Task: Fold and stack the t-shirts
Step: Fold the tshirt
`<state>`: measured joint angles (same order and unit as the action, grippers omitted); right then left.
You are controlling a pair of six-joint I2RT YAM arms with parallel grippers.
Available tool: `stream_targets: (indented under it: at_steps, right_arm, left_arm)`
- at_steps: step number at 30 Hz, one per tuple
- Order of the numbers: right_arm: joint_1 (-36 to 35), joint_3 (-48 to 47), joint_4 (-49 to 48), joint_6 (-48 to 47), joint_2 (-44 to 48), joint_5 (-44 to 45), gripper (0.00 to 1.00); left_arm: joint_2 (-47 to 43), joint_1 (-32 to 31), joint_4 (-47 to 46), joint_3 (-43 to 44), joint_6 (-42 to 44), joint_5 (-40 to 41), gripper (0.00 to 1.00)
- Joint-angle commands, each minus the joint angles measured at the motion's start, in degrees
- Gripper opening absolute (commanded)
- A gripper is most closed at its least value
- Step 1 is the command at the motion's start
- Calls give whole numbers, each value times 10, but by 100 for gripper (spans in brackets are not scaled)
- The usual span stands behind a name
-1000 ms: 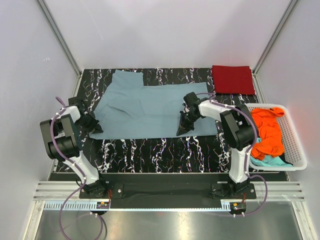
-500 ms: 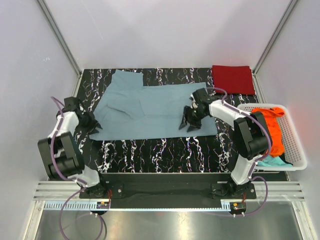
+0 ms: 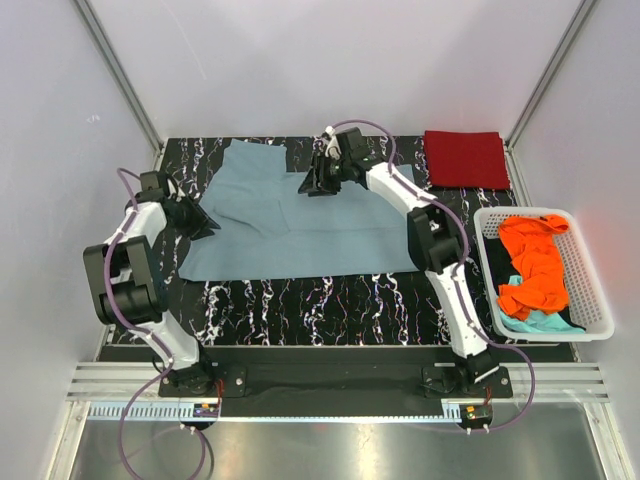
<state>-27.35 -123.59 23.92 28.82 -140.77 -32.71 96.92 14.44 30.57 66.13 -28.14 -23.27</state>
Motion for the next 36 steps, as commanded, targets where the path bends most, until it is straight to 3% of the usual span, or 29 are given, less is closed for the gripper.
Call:
stream_targets:
  at_steps: [1,7,15,25,36]
  right_arm:
    - [-19,-120,-11,20,-56,-39,50]
    - [-31,-288,-18,92,-187,-38,42]
    - [-45,-260,-85,135,-220,-32,35]
    - [-53,-236,-86,117,-226,-5,37]
    - [-55,-276,-87,138,-265,-10,37]
  left_arm:
    - [14,2,-64,16,-19,-38,32]
    - [17,2,-86,-29,-38,-22,30]
    - [-1,3,-80,-74,-47,17,31]
    - [-17,3,-82,-94,-44,31,31]
    - [-17,3,-81,-101,-39,31,31]
